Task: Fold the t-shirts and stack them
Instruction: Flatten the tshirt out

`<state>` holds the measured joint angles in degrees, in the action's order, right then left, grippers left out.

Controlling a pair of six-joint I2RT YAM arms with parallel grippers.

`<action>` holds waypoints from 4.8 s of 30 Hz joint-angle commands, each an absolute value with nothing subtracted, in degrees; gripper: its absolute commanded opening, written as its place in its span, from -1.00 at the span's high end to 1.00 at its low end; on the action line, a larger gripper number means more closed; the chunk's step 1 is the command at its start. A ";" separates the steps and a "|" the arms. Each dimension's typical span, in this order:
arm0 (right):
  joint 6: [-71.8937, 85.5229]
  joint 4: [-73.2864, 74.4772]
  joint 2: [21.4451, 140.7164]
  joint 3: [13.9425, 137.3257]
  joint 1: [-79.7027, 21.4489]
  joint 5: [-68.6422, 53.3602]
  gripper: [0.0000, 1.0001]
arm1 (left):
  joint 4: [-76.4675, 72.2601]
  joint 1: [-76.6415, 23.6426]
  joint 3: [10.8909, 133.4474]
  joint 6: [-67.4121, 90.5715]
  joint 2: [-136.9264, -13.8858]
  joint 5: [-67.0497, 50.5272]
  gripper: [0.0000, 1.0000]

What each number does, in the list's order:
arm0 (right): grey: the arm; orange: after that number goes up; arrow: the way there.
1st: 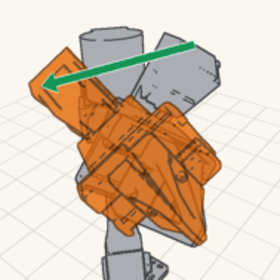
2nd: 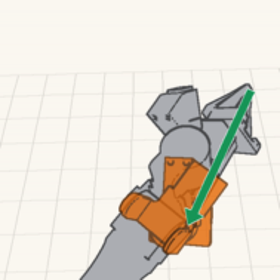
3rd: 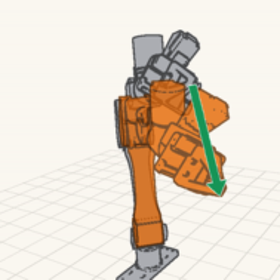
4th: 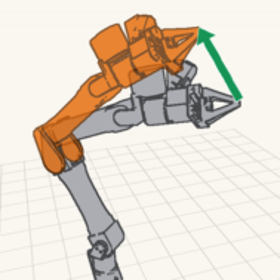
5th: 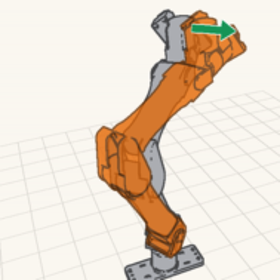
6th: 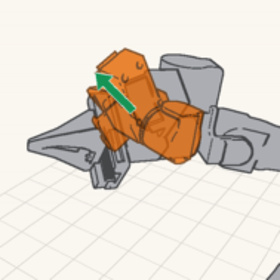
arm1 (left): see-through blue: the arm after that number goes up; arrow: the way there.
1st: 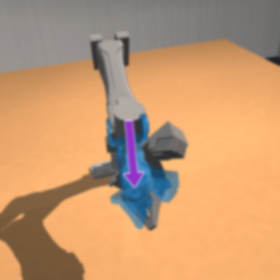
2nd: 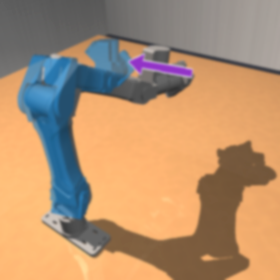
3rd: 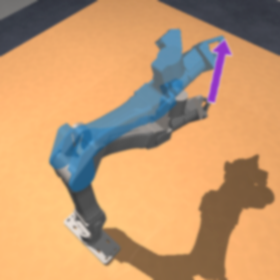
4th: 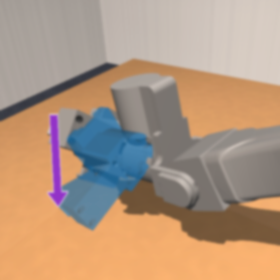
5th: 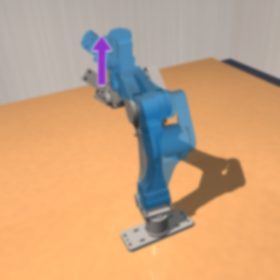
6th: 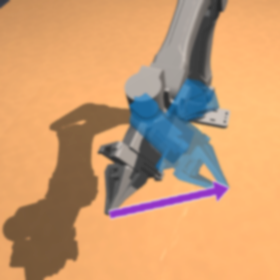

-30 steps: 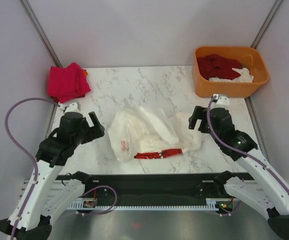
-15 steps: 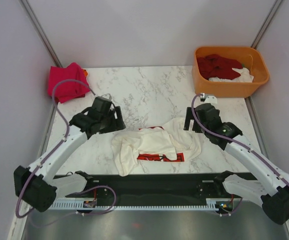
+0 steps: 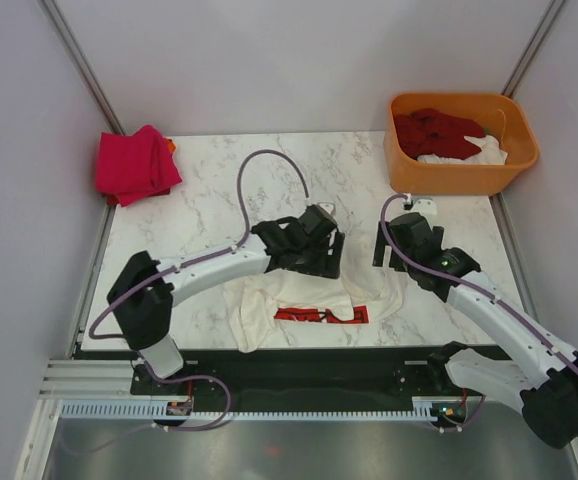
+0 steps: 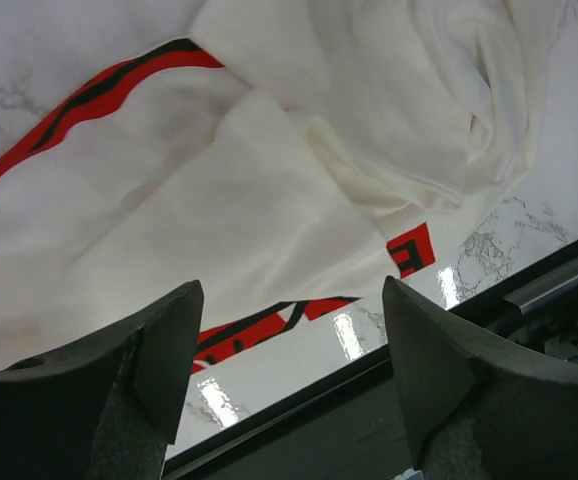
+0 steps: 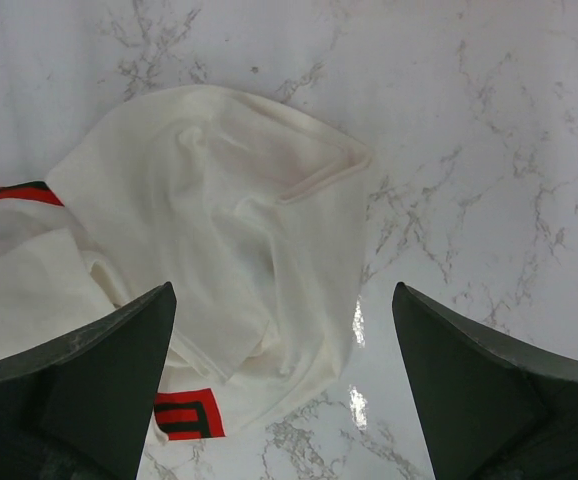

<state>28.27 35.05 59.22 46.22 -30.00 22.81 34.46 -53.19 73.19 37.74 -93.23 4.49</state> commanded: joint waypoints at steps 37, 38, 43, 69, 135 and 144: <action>26.02 36.30 57.83 47.20 -19.78 20.22 -0.96 | 43.66 -67.94 94.12 33.84 -115.05 24.52 0.95; 25.84 36.30 57.75 47.28 -19.78 20.04 -0.96 | 45.07 -67.77 95.17 33.75 -114.27 25.74 0.95; 24.18 35.43 58.18 47.37 -19.86 15.93 -0.96 | 53.69 -66.80 103.78 31.30 -105.50 30.32 0.95; 21.45 26.20 79.62 60.19 -23.02 -1.32 -0.90 | 62.49 -40.17 79.03 28.48 -62.76 42.28 0.95; 19.42 30.06 47.48 88.51 -28.04 0.09 1.00 | 56.43 -36.65 117.57 0.19 -50.54 18.74 0.95; 18.02 35.06 34.54 91.31 -27.42 -5.62 1.00 | 54.58 -36.30 128.49 -3.08 -47.55 5.99 0.95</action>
